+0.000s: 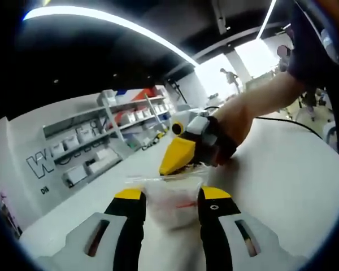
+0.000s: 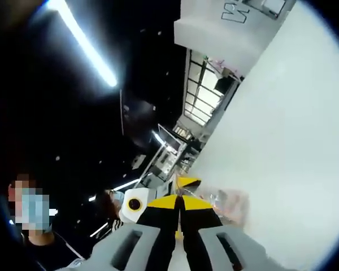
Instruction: Open the resealable bag by pulling the two sides of the seal apart until the entire bag opening is separated and visibly accessible.
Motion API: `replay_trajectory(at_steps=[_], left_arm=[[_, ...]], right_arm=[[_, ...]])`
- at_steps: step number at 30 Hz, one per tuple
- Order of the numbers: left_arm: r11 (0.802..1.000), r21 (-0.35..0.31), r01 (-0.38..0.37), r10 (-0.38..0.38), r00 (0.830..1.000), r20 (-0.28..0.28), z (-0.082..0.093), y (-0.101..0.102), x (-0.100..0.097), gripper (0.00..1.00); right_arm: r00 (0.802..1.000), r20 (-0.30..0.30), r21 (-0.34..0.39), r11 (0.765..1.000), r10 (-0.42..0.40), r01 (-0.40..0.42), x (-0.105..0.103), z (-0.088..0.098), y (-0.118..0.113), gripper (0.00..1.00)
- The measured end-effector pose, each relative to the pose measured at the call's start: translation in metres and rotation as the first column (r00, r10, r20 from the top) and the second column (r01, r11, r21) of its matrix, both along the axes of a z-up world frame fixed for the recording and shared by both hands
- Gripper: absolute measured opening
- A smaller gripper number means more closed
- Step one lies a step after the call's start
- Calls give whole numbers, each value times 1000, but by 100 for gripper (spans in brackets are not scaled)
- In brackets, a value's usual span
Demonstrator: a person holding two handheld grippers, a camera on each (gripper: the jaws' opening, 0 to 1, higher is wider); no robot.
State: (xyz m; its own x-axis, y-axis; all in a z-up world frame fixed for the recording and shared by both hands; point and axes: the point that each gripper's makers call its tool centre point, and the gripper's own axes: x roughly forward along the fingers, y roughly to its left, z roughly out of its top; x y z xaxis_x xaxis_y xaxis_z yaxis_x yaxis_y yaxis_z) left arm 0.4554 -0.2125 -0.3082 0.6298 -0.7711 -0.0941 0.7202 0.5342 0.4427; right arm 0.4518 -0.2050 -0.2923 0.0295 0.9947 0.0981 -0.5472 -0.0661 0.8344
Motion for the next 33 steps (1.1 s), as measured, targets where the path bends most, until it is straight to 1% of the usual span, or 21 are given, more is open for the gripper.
replay_trajectory(at_steps=[1,7,11,15,17,19,25,33], left_arm=[[1000,1,0,0,1000,1,0,0,0,37],[1000,3,0,0,1000,-1,0,0,0,37],[1000,2,0,0,1000,-3,-1,0,0,37],[1000,4,0,0,1000,-3,-1,0,1,37],[1000,3,-1,1,1000,-4,-1,0,1,37],[1000,3,-1,1,1000,-4,-1,0,1,37],[1000,1,-1,1,1000,-7,-1,0,1,37],[1000,3,-2,2,1000,-5,-1,0,1,37]], right_arm=[[1000,-10,2,1000,1,-1,0,0,0,0],[1000,-19,3,1000,0,0,1,0,-2,0],[999,-48,9,1000,0,1,1,1,-2,0],[999,-54,8,1000,3,-3,-1,1,-2,0],[997,-71,19,1000,10,-8,-2,3,-2,0],[997,-72,24,1000,10,-8,-2,4,-2,0],[992,-124,57,998,30,-23,-5,8,-2,0],[991,-131,69,998,17,-8,-1,9,-3,0]])
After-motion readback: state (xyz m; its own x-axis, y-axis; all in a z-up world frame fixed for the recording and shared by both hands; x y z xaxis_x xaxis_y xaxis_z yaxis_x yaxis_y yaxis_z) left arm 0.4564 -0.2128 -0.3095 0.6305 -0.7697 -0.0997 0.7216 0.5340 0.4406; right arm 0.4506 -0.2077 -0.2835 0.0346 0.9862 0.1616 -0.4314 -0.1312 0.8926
